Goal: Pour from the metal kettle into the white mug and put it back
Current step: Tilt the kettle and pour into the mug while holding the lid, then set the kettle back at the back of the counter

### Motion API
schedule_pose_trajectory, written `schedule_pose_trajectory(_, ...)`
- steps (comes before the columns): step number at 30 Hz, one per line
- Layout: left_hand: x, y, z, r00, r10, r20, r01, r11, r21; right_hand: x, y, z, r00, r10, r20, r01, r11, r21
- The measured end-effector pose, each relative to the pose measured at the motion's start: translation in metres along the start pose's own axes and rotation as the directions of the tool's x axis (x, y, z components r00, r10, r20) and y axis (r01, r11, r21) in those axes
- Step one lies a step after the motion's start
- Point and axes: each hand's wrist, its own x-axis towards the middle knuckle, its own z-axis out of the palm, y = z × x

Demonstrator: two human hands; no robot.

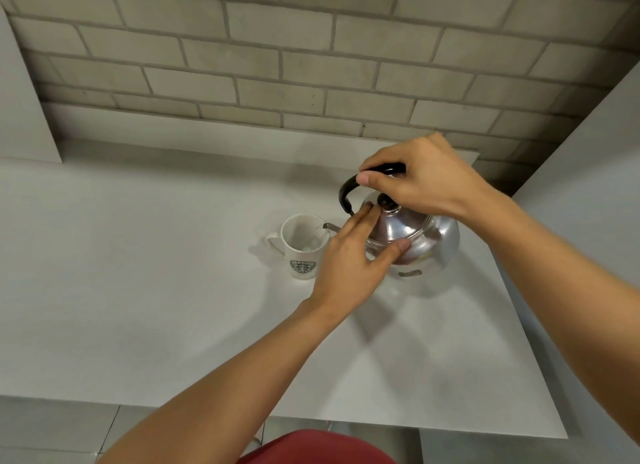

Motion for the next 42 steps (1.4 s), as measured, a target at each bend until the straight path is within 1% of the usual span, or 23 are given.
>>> schedule_pose_trajectory(4,0.001,-0.001,-0.002,0.999,0.026,0.047,-0.029,0.997,0.071,-0.024,0.015,0.009,0.987,0.106,-0.119,-0.092,0.988,0.123)
schedule_pose_trajectory(6,0.001,-0.002,-0.005,0.997,0.04,0.066,-0.044,0.997,0.06,-0.036,0.02,0.013,0.969,0.178,-0.171,-0.141,0.967,0.211)
schedule_pose_trajectory(7,0.002,-0.003,-0.006,0.998,0.052,0.047,-0.054,0.998,0.043,-0.042,0.024,0.014,0.956,0.217,-0.198,-0.164,0.953,0.255)
schedule_pose_trajectory(10,0.002,-0.01,-0.014,0.992,0.065,-0.105,-0.068,0.997,-0.023,-0.057,0.033,0.022,0.916,0.319,-0.243,-0.209,0.897,0.39)
schedule_pose_trajectory(11,0.004,-0.01,-0.017,0.989,0.06,-0.133,-0.065,0.997,-0.039,-0.062,0.036,0.023,0.905,0.348,-0.245,-0.217,0.874,0.436)
schedule_pose_trajectory(12,0.008,-0.01,-0.018,0.991,0.056,-0.125,-0.062,0.997,-0.043,-0.065,0.039,0.025,0.896,0.37,-0.246,-0.222,0.852,0.474)
schedule_pose_trajectory(13,0.012,-0.008,-0.019,0.996,0.05,-0.077,-0.053,0.998,-0.036,-0.068,0.041,0.027,0.89,0.384,-0.248,-0.22,0.835,0.504)
schedule_pose_trajectory(16,0.029,-0.002,-0.018,0.988,0.012,0.156,-0.014,1.0,0.01,-0.077,0.05,0.032,0.88,0.406,-0.247,-0.211,0.8,0.562)
schedule_pose_trajectory(18,0.037,0.001,-0.015,0.977,0.045,0.21,-0.057,0.997,0.049,-0.081,0.055,0.037,0.876,0.417,-0.241,-0.203,0.774,0.6)
schedule_pose_trajectory(20,0.041,0.003,-0.011,0.981,0.056,0.187,-0.068,0.996,0.056,-0.083,0.06,0.043,0.871,0.434,-0.231,-0.204,0.746,0.634)
schedule_pose_trajectory(25,0.05,0.002,0.002,0.993,0.011,0.114,-0.025,0.993,0.118,-0.088,0.078,0.047,0.867,0.463,-0.182,-0.238,0.707,0.666)
schedule_pose_trajectory(29,0.061,0.001,0.01,0.998,-0.02,0.053,0.015,0.994,0.104,-0.098,0.096,0.048,0.859,0.472,-0.199,-0.284,0.763,0.58)
schedule_pose_trajectory(32,0.073,0.0,0.012,0.998,-0.055,0.01,0.054,0.996,0.074,-0.104,0.113,0.053,0.86,0.479,-0.176,-0.312,0.766,0.562)
schedule_pose_trajectory(36,0.097,-0.003,0.016,0.999,-0.051,-0.001,0.05,0.991,0.126,-0.087,0.139,0.057,0.87,0.449,-0.202,-0.293,0.801,0.522)
schedule_pose_trajectory(40,0.134,-0.011,0.013,1.0,0.004,0.016,-0.008,0.975,0.223,-0.052,0.163,0.061,0.877,0.425,-0.223,-0.275,0.826,0.493)
schedule_pose_trajectory(42,0.156,-0.019,0.01,1.0,-0.016,0.016,0.011,0.969,0.246,-0.03,0.174,0.066,0.885,0.417,-0.208,-0.277,0.829,0.485)
